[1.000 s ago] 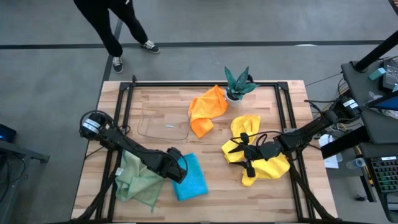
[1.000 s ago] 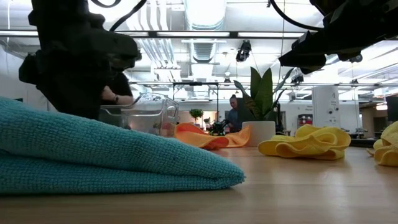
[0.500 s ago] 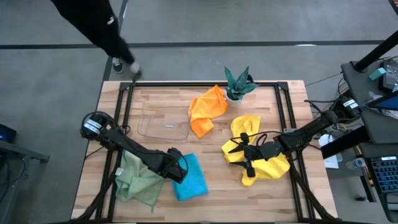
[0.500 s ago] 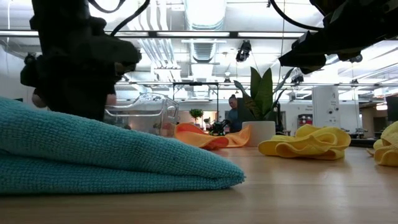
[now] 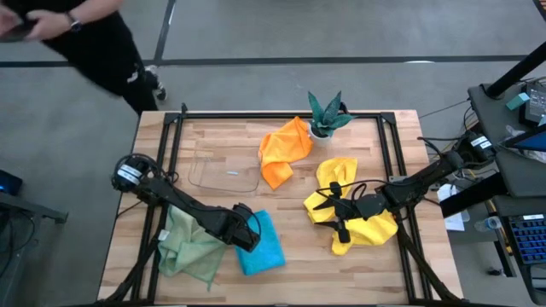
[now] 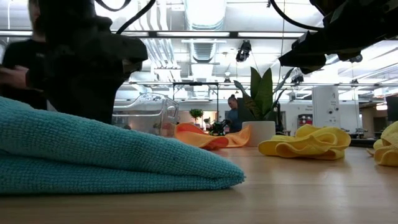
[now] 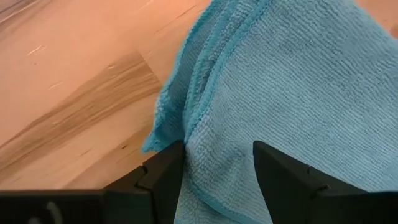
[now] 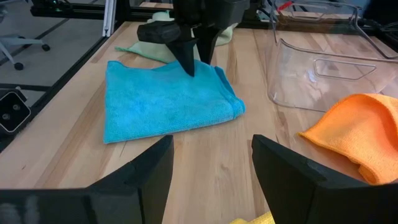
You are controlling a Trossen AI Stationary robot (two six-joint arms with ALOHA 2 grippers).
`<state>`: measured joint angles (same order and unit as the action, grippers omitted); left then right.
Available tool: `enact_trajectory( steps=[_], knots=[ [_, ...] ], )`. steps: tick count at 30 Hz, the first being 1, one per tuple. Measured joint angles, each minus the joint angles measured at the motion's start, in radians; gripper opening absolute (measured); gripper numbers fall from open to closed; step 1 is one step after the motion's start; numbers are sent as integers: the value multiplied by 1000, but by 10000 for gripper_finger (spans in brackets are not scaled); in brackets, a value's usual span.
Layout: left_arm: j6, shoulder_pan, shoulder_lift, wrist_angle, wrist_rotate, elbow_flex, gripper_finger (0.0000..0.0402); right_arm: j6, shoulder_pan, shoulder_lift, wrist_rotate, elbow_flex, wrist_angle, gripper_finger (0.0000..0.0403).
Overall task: Fold microfiber towels
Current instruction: Put the blue microfiber cloth into the transparent bin
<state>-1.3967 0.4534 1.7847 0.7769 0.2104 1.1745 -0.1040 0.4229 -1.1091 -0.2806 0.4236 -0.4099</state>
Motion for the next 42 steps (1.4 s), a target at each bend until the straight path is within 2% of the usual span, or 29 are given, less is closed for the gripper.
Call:
enact_trajectory(
  steps=[8, 11, 15, 22, 24, 28, 33, 35, 42],
  knots=[
    [17, 0, 0, 1, -23, 13, 176, 0, 0, 0, 0, 0, 0, 208],
    [22, 0, 0, 3, -27, 13, 163, 0, 0, 0, 0, 0, 0, 208],
    [22, 0, 0, 40, -27, 14, 123, 0, 0, 0, 0, 0, 0, 208],
    [22, 0, 0, 80, -27, 26, 20, 0, 0, 0, 0, 0, 0, 208],
    [24, 0, -3, 79, -27, 29, 6, 0, 0, 0, 0, 0, 0, 208],
    [25, 0, -19, 86, -27, 31, 7, 0, 0, 0, 0, 0, 0, 208],
    [15, 0, -53, 225, -39, 29, 2, -17, -1, 0, -6, 0, 0, 208],
    [16, 0, -56, 233, -35, 21, 4, -27, -1, 0, -8, 0, 0, 208],
    [16, -9, -51, 201, 4, -6, 45, -26, -1, 0, -8, 0, 0, 208]
  ],
)
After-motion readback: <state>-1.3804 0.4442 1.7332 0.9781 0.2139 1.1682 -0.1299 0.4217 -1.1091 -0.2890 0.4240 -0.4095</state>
